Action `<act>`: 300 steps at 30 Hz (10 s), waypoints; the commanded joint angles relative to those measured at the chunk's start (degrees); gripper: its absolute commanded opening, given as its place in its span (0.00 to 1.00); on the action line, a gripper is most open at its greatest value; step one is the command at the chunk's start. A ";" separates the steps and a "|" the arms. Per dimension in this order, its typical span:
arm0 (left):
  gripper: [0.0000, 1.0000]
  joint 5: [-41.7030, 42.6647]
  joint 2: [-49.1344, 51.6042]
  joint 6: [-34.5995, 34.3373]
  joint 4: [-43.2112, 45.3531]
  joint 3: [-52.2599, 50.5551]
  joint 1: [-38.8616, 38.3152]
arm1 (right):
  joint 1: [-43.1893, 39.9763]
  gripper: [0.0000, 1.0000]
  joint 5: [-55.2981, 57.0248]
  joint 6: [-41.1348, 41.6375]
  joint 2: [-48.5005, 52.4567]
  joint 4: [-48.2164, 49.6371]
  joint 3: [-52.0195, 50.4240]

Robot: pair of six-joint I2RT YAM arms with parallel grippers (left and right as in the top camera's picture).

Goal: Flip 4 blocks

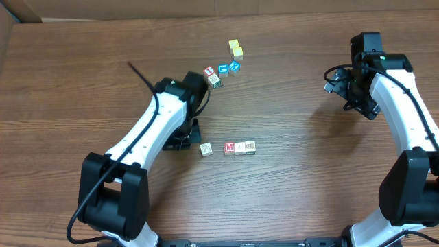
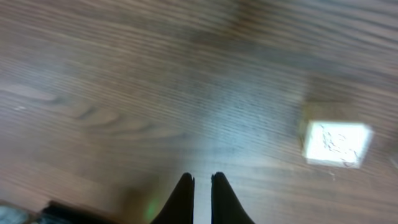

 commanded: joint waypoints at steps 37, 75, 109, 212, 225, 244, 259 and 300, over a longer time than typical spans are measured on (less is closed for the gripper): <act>0.04 12.00 -0.42 5.16 25.79 -12.09 -3.50 | -0.07 1.00 0.44 -0.20 -1.07 0.22 0.68; 0.04 17.29 -0.42 6.56 27.63 -12.09 -5.42 | -0.07 1.00 0.44 -0.20 -1.07 0.24 0.68; 0.04 12.11 4.52 5.16 29.57 -4.31 -8.66 | -0.07 1.00 0.44 -0.17 -1.07 0.37 0.68; 0.04 14.75 -6.14 6.91 8.26 -4.31 1.36 | 0.44 0.04 -38.34 -15.15 -4.66 -1.57 0.87; 0.04 14.80 -6.14 6.23 11.41 -4.31 0.37 | 13.44 0.04 -25.18 -10.38 -14.86 -12.76 -1.60; 0.04 11.78 -5.99 1.55 14.40 -6.36 -2.86 | 27.71 0.04 -13.33 14.47 -13.70 22.67 -29.77; 0.04 13.68 -4.57 -0.90 25.79 -14.60 -2.86 | 28.20 0.04 -9.92 15.56 -12.72 28.17 -33.90; 0.04 21.03 -0.68 5.88 26.80 -14.53 -2.62 | 31.45 0.04 -11.85 16.81 -4.96 35.39 -33.88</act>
